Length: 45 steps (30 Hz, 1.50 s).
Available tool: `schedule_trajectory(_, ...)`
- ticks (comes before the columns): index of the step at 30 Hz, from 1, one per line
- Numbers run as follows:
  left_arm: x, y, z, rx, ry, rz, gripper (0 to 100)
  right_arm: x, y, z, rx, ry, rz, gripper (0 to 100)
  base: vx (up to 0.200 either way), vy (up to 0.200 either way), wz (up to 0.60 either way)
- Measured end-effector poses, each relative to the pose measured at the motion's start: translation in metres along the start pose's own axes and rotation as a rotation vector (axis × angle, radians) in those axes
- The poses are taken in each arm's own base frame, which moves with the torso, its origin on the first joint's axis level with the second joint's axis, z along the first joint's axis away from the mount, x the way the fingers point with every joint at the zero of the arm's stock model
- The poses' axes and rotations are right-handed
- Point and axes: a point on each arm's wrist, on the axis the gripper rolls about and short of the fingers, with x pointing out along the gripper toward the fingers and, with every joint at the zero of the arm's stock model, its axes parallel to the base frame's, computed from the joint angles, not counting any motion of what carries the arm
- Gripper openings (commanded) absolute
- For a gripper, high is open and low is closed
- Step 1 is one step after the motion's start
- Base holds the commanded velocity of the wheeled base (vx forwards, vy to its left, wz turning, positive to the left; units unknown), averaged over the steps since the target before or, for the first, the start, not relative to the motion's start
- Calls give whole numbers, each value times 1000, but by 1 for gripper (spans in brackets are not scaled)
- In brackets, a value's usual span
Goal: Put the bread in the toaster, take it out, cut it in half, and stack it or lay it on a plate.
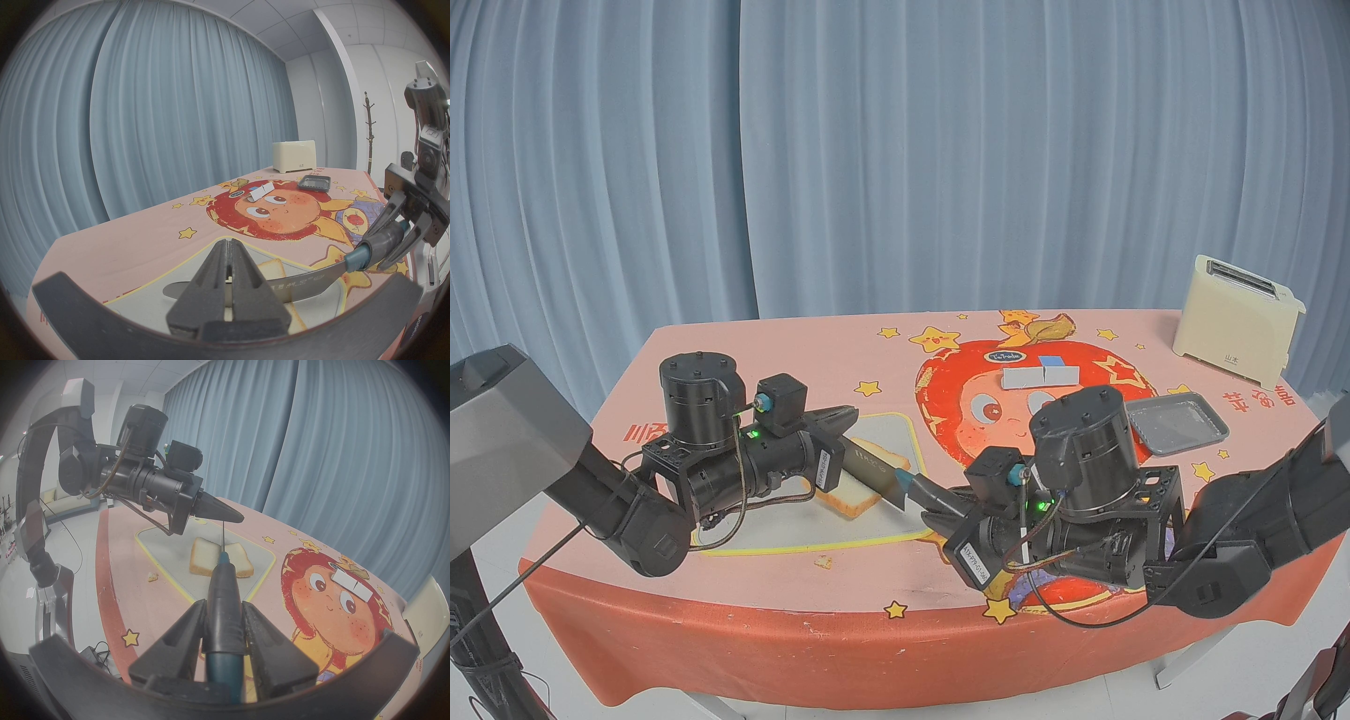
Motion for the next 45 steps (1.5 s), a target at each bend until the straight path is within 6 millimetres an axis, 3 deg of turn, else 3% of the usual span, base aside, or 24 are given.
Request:
schedule_trajectory(19, 9, 0, -13, -3, 2, 2, 0, 0, -1, 3, -1, -2, -5, 0, 0, 0, 0)
schedule_trajectory(33, 10, -1, -11, 0, -19, 1, 0, 0, -4, -11, 7, 32, -13, 0, 0, 0, 0)
schedule_trajectory(45, 8, 2, -4, 1, -32, 12, 0, 0, -6, -3, 10, 13, -21, 0, 0, 0, 0)
